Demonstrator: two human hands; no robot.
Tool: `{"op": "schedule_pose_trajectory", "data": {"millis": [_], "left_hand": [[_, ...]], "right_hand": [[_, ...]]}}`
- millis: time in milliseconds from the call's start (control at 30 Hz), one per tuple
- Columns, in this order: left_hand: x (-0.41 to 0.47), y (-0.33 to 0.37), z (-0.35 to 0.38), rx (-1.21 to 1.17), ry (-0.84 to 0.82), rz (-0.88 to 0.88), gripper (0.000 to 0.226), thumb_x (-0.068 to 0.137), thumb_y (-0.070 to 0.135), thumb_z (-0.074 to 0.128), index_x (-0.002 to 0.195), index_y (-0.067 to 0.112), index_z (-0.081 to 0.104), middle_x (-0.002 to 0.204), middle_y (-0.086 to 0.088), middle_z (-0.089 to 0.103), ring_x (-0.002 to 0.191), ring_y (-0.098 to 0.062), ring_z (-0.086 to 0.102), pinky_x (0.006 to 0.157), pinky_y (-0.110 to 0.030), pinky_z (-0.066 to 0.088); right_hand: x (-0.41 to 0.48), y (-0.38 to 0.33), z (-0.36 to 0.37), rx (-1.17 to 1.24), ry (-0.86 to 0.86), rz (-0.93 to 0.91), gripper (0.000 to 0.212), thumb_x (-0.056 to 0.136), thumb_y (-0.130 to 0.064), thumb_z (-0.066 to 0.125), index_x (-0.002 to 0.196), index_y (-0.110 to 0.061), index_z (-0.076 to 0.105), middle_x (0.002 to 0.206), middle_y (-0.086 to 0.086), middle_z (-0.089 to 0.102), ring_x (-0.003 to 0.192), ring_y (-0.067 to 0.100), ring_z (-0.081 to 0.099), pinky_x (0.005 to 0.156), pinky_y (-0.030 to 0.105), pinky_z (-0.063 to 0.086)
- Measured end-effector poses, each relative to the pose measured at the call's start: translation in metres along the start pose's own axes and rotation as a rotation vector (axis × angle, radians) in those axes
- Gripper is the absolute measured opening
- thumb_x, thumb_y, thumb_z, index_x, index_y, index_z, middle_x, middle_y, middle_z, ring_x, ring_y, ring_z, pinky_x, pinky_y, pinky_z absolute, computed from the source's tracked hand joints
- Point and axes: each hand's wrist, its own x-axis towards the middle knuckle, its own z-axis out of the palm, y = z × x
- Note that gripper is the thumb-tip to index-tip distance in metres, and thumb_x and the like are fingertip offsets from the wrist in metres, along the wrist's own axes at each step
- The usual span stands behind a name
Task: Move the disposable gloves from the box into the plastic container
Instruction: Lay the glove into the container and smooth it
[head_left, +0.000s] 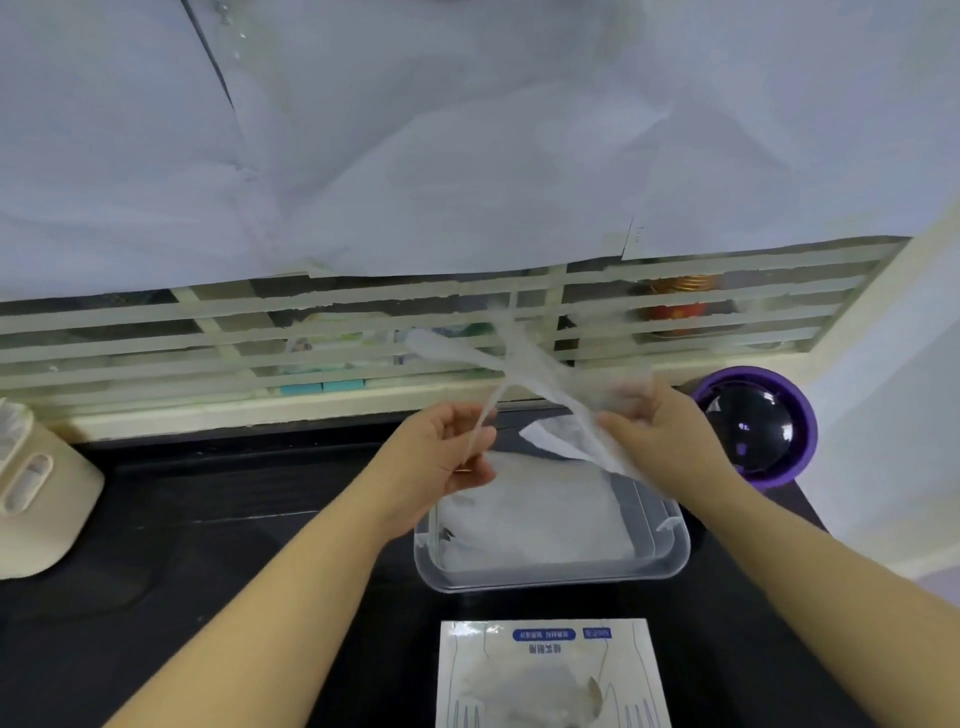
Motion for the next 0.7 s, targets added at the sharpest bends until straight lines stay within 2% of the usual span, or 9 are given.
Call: {"op": "schedule_pose_trajectory", "data": {"millis": [133,233,300,367,400,467,533,600,700], "left_hand": [[-0.008,-0.012,-0.01,0.288,0.348,0.139,0.021,0.096,0.011,0.056,0.116,0.015,0.061,0.088,0.003,0.06,0.067,-0.01,0.059,0.065,-0.018,0.054],[-0.015,-0.006,-0.018,0.293,0.713,0.471,0.029,0.096,0.01,0.053,0.12,0.025,0.053,0.097,0.011,0.055,0.071,-0.005,0.054,0.061,-0.013,0.046],[-0.015,0.004,-0.01,0.481,0.636,0.789,0.03,0.093,0.007,0.05,0.113,0.029,0.05,0.1,0.015,0.051,0.075,-0.001,0.052,0.065,-0.013,0.047],[-0.004,0.008,0.001,0.93,0.326,1.046,0.027,0.093,0.009,0.047,0.113,0.026,0.055,0.105,0.012,0.058,0.083,0.0,0.057,0.073,-0.012,0.049],[0.006,0.006,0.007,1.17,0.118,1.088,0.028,0.093,0.01,0.047,0.116,0.023,0.059,0.11,0.006,0.062,0.091,-0.007,0.061,0.079,-0.017,0.05],[0.021,-0.001,0.02,1.509,-0.219,0.814,0.033,0.098,0.015,0.046,0.127,0.023,0.059,0.131,0.003,0.057,0.112,-0.016,0.057,0.091,-0.029,0.047],[0.034,-0.015,0.026,1.641,-0.366,0.424,0.034,0.101,0.021,0.046,0.134,0.025,0.054,0.141,0.004,0.048,0.12,-0.018,0.05,0.092,-0.032,0.044],[0.042,-0.027,0.027,1.651,-0.401,0.286,0.034,0.101,0.024,0.047,0.134,0.025,0.054,0.14,0.001,0.047,0.119,-0.021,0.051,0.087,-0.03,0.042],[0.05,-0.038,0.029,1.676,-0.414,0.218,0.035,0.101,0.027,0.047,0.136,0.026,0.051,0.139,-0.001,0.046,0.12,-0.022,0.049,0.09,-0.034,0.04]], "right_hand": [[-0.004,0.019,0.014,-0.223,0.0,-0.102,0.022,0.091,-0.023,0.063,0.111,-0.021,0.054,0.085,-0.003,0.066,0.075,0.011,0.062,0.06,0.015,0.045],[-0.006,0.026,0.02,-0.372,-0.053,-0.162,0.023,0.092,-0.022,0.06,0.114,-0.022,0.051,0.079,-0.011,0.058,0.067,0.007,0.055,0.059,0.018,0.043],[-0.005,0.03,0.024,-0.43,-0.107,-0.199,0.042,0.093,-0.023,0.058,0.134,-0.026,0.046,0.085,-0.012,0.057,0.071,0.006,0.054,0.065,0.019,0.044],[-0.003,0.032,0.026,-0.505,-0.153,-0.223,0.05,0.093,-0.021,0.056,0.141,-0.027,0.04,0.094,-0.009,0.06,0.074,0.007,0.052,0.065,0.018,0.043],[-0.003,0.032,0.026,-0.559,-0.168,-0.236,0.052,0.093,-0.02,0.055,0.142,-0.028,0.038,0.097,-0.007,0.063,0.075,0.008,0.051,0.065,0.019,0.043],[0.0,0.034,0.026,-0.654,-0.186,-0.28,0.054,0.092,-0.017,0.052,0.143,-0.029,0.036,0.098,-0.004,0.065,0.078,0.013,0.052,0.066,0.023,0.045],[0.002,0.035,0.028,-0.704,-0.209,-0.311,0.055,0.093,-0.018,0.05,0.144,-0.028,0.033,0.093,-0.003,0.066,0.083,0.019,0.056,0.069,0.026,0.046],[0.003,0.035,0.033,-0.713,-0.235,-0.303,0.057,0.095,-0.022,0.051,0.147,-0.027,0.027,0.098,-0.002,0.066,0.092,0.022,0.056,0.076,0.027,0.048],[0.002,0.031,0.031,-0.571,-0.157,-0.292,0.065,0.09,-0.018,0.062,0.147,-0.021,0.031,0.127,0.001,0.056,0.112,0.022,0.052,0.094,0.031,0.048]]}}
